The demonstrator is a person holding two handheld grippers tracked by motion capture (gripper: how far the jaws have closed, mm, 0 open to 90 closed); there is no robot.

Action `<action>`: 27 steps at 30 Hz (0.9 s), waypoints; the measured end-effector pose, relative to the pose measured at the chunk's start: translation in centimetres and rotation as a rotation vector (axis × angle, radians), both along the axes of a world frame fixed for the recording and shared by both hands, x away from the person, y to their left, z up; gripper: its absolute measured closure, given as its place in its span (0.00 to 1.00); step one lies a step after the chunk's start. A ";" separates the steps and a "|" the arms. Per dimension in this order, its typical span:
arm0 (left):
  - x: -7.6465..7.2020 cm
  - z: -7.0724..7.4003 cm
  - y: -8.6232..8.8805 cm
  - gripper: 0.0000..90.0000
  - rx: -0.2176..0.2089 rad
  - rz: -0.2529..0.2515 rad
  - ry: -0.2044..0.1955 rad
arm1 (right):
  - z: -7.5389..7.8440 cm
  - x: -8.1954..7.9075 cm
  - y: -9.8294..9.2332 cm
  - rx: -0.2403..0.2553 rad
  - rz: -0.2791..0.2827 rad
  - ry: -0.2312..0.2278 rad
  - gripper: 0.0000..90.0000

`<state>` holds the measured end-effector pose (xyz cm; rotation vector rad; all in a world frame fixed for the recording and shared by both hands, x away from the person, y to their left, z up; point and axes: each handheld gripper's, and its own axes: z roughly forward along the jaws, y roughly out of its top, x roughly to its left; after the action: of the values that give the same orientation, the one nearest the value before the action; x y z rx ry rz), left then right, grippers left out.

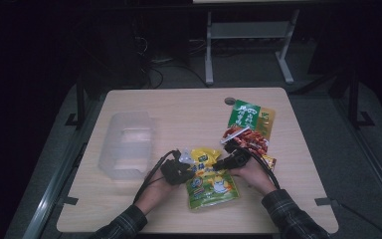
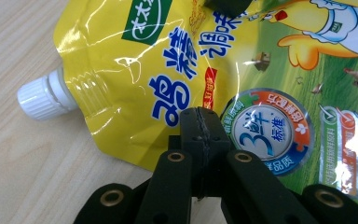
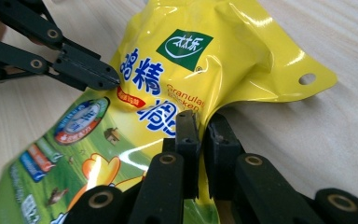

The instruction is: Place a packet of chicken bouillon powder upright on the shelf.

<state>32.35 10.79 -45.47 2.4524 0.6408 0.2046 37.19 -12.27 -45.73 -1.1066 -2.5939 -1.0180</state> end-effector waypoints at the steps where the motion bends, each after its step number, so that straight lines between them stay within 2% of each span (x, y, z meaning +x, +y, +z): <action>1: 0.0 0.0 0.0 1.00 -0.006 0.004 0.001 | 0.0 -0.1 -0.1 0.004 -0.004 -0.005 0.94; 6: -0.1 0.0 0.2 1.00 -0.023 0.015 -0.001 | 0.1 -0.5 -0.5 0.043 -0.018 -0.034 0.95; 8: 0.0 0.1 0.5 0.94 -0.036 0.026 0.001 | 0.5 -0.9 -0.7 0.058 -0.023 -0.050 0.95; 9: 0.0 0.3 0.8 0.92 -0.056 0.030 0.011 | 0.7 -1.0 -0.7 0.061 -0.026 -0.055 0.95; 14: -0.4 1.1 1.6 0.82 -0.116 0.055 0.012 | 1.6 -1.5 -1.2 0.110 -0.040 -0.139 0.95; 18: -0.9 1.8 2.2 0.70 -0.164 0.064 -0.008 | 2.2 -1.9 -1.5 0.151 -0.065 -0.201 0.95; 20: -1.3 2.2 2.5 0.65 -0.174 0.063 -0.019 | 2.5 -2.1 -1.9 0.180 -0.087 -0.239 0.95; 24: -2.0 2.6 2.8 0.57 -0.198 0.058 -0.041 | 3.1 -2.6 -2.4 0.205 -0.125 -0.312 0.95; 26: -2.3 2.7 2.9 0.56 -0.207 0.072 -0.047 | 3.4 -2.8 -2.6 0.217 -0.136 -0.353 0.95; 27: -2.3 2.7 3.1 0.55 -0.204 0.070 -0.053 | 3.5 -2.9 -2.6 0.217 -0.139 -0.361 0.95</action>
<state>30.08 13.88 -42.75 2.2242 0.6896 0.2192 34.32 -14.92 -42.21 -1.1516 -2.6056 -1.6235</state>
